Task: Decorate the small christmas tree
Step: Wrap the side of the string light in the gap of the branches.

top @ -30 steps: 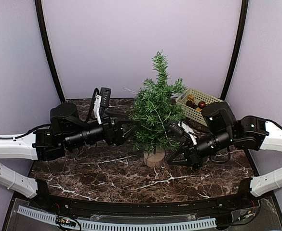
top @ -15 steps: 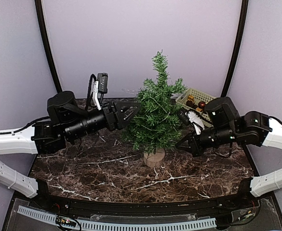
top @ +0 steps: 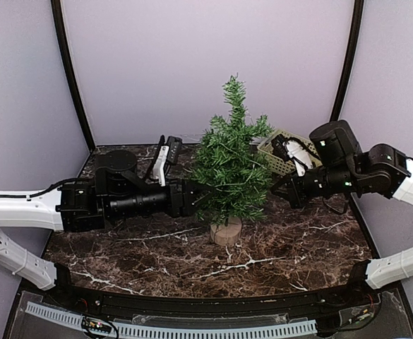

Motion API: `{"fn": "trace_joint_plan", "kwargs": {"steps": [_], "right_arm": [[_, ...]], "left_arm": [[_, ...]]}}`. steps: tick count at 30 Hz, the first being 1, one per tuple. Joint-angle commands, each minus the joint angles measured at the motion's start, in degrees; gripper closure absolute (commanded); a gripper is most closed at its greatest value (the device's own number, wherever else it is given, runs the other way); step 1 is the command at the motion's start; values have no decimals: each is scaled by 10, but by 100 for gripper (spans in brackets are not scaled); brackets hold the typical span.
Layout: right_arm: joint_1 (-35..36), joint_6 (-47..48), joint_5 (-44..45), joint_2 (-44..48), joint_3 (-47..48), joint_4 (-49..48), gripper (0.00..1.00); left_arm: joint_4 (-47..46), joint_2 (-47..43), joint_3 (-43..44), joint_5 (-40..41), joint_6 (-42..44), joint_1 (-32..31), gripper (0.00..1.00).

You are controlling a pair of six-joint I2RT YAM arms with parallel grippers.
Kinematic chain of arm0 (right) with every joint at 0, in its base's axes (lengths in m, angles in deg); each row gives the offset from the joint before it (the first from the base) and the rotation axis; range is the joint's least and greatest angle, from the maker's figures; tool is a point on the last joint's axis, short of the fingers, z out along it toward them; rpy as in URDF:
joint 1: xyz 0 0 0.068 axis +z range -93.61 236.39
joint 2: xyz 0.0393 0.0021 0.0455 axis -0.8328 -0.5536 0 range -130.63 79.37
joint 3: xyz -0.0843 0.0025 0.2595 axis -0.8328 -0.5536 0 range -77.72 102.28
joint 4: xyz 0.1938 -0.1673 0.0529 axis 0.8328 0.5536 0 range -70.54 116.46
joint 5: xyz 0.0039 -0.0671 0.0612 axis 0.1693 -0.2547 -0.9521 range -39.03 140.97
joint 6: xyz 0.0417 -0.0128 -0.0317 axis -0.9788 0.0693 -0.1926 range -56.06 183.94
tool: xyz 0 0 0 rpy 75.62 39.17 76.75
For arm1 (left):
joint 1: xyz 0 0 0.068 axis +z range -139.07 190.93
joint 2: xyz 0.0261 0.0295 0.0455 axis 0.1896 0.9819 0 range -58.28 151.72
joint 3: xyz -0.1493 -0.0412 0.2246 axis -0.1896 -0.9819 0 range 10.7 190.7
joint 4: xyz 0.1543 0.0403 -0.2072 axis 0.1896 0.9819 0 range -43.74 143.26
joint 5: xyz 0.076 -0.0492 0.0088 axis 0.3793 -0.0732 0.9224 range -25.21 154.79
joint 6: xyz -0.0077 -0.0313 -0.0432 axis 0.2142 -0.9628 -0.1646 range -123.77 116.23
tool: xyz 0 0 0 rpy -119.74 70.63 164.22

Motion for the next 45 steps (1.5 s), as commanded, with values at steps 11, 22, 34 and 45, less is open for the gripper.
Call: {"fn": "trace_joint_plan", "kwargs": {"steps": [11,22,34,45], "right_arm": [[-45,79,-13,-53,9,-67,100],[-69,83,-95,-75,-44,-138,100],[-69,45,-109,11,-92,-117,56],[-71,6,-73,136,-137,-74,2]], "left_arm": [[51,-51,-30,64,-16,-17,19],[80,-98,-55,75,-15,-17,13],[110,-151,-64,102,-4,-17,9],[160,-198,-68,111,-6,-17,4]]}}
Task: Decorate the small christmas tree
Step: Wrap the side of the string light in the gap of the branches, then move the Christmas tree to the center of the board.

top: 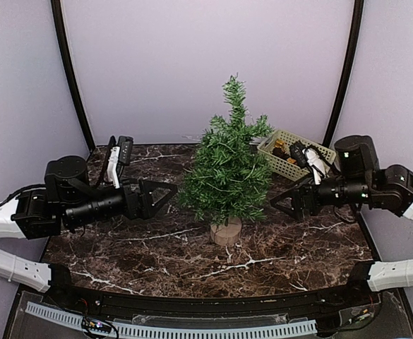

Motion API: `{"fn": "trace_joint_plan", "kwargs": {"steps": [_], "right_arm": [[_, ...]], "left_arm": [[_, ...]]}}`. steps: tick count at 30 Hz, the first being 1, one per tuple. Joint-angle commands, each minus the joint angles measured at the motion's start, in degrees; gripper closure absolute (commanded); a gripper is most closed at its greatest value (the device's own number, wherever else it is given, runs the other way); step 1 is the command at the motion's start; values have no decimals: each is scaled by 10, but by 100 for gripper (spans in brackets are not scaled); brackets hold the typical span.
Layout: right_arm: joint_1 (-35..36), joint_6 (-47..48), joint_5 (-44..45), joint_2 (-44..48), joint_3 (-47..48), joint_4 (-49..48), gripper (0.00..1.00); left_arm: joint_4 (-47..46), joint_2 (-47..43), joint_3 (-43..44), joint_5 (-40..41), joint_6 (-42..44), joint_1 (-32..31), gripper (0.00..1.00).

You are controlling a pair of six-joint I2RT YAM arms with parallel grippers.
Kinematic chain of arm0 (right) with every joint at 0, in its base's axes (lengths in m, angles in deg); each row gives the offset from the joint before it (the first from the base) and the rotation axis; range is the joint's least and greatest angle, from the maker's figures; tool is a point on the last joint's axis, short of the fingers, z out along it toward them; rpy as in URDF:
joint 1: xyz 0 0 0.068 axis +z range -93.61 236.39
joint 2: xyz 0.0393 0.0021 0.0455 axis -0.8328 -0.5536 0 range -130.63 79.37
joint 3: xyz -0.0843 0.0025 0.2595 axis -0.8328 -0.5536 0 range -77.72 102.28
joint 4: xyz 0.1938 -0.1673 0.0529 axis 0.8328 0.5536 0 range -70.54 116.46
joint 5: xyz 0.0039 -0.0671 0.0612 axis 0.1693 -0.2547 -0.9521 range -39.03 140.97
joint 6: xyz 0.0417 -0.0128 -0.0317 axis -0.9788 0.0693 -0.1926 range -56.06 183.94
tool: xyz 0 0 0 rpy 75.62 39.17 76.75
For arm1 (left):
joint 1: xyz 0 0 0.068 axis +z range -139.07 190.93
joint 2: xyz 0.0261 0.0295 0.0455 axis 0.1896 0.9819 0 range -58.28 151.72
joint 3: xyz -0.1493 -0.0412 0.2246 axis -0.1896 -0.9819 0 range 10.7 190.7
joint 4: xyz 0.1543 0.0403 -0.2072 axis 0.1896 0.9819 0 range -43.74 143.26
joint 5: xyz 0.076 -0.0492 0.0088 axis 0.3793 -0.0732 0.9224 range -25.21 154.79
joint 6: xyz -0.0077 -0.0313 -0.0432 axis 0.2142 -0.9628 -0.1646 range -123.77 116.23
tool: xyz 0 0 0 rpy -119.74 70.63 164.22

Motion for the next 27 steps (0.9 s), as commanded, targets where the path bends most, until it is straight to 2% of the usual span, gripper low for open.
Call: {"fn": "trace_joint_plan", "kwargs": {"steps": [1,9,18,23,27], "right_arm": [[-7,-37,42,44,-32,-2,1],[-91,-158,57,91,-162,-130,4],[-205,-318,21,97,-330,-363,13],[-213,-349,-8,63,-365,-463,14],[-212,-339,-27,39,-368,-475,16]], "left_arm": [[27,-17,-7,0,2,-1,4],[9,46,-2,-60,-2,-1,8],[-122,142,-13,-140,-36,-3,14],[-155,187,-5,-166,-51,-7,15],[-138,218,19,-162,-53,-9,14]]}}
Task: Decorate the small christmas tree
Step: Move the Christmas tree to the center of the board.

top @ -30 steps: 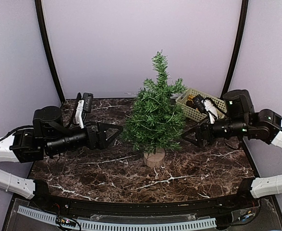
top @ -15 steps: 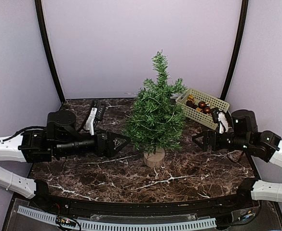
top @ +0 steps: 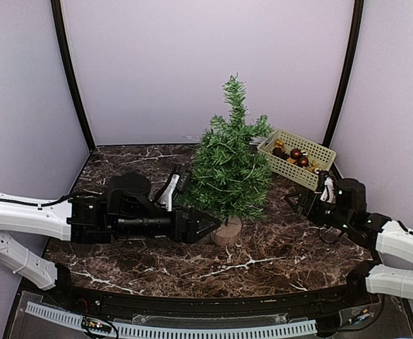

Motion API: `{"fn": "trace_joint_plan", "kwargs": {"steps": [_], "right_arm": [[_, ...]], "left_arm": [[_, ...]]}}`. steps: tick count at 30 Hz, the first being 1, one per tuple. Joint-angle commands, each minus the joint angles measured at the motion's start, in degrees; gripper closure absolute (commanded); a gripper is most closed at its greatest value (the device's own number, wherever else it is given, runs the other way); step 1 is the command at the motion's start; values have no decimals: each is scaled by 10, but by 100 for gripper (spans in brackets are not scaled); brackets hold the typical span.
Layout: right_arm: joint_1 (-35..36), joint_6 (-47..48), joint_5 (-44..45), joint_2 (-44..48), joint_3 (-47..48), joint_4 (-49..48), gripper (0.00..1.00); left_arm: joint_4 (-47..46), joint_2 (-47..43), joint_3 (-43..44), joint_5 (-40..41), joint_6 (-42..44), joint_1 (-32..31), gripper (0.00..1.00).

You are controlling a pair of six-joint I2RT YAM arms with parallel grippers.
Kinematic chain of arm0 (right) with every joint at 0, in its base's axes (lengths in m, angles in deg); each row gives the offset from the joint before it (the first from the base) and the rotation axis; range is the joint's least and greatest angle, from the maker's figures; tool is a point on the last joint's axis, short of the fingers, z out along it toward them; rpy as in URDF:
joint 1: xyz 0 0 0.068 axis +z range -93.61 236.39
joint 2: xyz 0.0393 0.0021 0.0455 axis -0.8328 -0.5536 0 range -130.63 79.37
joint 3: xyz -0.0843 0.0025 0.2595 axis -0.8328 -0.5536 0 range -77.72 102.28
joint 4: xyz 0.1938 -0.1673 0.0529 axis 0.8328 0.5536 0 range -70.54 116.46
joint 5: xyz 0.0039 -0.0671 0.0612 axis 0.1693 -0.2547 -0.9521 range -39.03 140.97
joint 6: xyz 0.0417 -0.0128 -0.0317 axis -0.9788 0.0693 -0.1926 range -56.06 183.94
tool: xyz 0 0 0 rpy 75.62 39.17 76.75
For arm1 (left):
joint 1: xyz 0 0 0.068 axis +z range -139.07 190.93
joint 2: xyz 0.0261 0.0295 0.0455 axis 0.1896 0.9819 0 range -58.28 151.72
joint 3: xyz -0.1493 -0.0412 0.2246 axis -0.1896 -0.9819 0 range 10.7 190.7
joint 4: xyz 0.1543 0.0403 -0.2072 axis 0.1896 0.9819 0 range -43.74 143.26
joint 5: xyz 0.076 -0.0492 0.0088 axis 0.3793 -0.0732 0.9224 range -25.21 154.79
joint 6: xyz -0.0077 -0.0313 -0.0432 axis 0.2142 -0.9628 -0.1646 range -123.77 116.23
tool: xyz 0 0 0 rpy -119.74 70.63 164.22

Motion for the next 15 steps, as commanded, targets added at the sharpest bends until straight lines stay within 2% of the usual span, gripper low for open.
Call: {"fn": "trace_joint_plan", "kwargs": {"steps": [1,4,6,8,9,11,14,15], "right_arm": [[-2,-9,-30,-15,-5,-79,16],[-3,3,-24,-11,-6,-65,17],[-2,9,-21,-7,-9,-61,17],[-2,9,-21,-7,-12,-63,18],[-2,9,-23,-8,-13,-66,18],[-3,6,-26,-10,-17,-73,18],[-2,3,-33,-13,-20,-83,18],[-2,3,-34,-12,-21,-84,18]], "left_arm": [[-11,26,31,-11,-10,-6,14],[2,35,38,-3,-14,-10,15],[5,37,38,2,-16,-14,21],[2,39,39,3,-16,-15,34],[-2,40,39,3,-16,-15,45],[-9,43,41,3,-16,-15,54],[-14,46,42,3,-17,-15,63],[-15,46,42,3,-18,-15,70]]}}
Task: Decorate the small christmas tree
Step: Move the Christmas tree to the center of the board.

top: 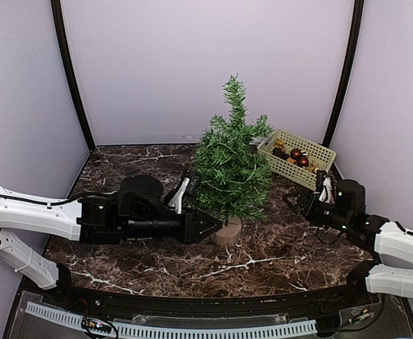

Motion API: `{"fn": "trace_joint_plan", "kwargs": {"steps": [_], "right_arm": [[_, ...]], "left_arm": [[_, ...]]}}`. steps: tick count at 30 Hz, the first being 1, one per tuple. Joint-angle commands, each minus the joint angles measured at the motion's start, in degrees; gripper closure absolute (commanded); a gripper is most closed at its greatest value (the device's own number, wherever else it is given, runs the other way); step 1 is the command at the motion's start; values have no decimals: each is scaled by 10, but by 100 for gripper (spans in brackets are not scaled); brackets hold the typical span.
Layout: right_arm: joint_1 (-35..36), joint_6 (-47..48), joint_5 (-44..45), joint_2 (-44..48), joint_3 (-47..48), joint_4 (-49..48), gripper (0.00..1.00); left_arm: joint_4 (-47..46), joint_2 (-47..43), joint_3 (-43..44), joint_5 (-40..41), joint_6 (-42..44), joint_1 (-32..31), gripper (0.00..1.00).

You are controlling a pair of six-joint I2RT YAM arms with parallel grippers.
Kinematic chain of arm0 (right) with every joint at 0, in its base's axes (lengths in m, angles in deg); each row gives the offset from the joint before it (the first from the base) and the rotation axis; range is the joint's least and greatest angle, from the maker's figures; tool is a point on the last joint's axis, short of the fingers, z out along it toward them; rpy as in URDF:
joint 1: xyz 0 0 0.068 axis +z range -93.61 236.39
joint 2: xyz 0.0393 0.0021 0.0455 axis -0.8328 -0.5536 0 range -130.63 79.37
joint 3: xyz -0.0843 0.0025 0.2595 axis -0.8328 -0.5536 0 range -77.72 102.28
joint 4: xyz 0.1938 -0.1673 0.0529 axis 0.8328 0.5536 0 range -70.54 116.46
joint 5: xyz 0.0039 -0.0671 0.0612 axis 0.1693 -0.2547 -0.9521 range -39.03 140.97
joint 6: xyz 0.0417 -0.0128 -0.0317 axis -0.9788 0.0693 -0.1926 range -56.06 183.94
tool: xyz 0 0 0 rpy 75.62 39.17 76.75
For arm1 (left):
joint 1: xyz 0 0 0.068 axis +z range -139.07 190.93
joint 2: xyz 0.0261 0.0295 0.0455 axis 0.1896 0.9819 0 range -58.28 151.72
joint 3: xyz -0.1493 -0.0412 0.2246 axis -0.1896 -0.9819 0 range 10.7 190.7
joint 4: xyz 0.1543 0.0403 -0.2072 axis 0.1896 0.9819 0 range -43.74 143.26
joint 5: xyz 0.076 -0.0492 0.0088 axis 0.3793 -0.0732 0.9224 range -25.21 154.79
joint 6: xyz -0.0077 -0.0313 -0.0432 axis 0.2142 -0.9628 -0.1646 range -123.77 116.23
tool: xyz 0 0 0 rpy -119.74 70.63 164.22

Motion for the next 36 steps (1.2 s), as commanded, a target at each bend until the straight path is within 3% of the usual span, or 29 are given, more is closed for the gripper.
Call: {"fn": "trace_joint_plan", "kwargs": {"steps": [1,4,6,11,19,26,29,30,36], "right_arm": [[-2,3,-11,0,-10,-38,19],[-2,7,-14,5,-11,-35,19],[-2,13,-21,11,-10,-33,19],[3,24,-37,23,-13,-33,19],[46,23,-77,33,-29,-55,18],[101,-91,-76,67,-68,-98,17],[148,-120,-59,98,-87,-128,14],[162,-122,-49,105,-90,-129,14],[239,-127,2,81,-97,-161,20]], "left_arm": [[-16,0,15,3,-1,-3,75],[-18,-20,3,30,-9,-3,97],[-16,-43,-15,52,-18,-3,100],[39,-110,-42,99,-16,10,100],[66,-211,-94,44,14,87,100],[94,-264,-96,11,61,127,100],[97,-275,-97,-3,67,130,91],[97,-277,-97,-7,68,130,82],[134,-295,-95,0,61,129,64]]}}
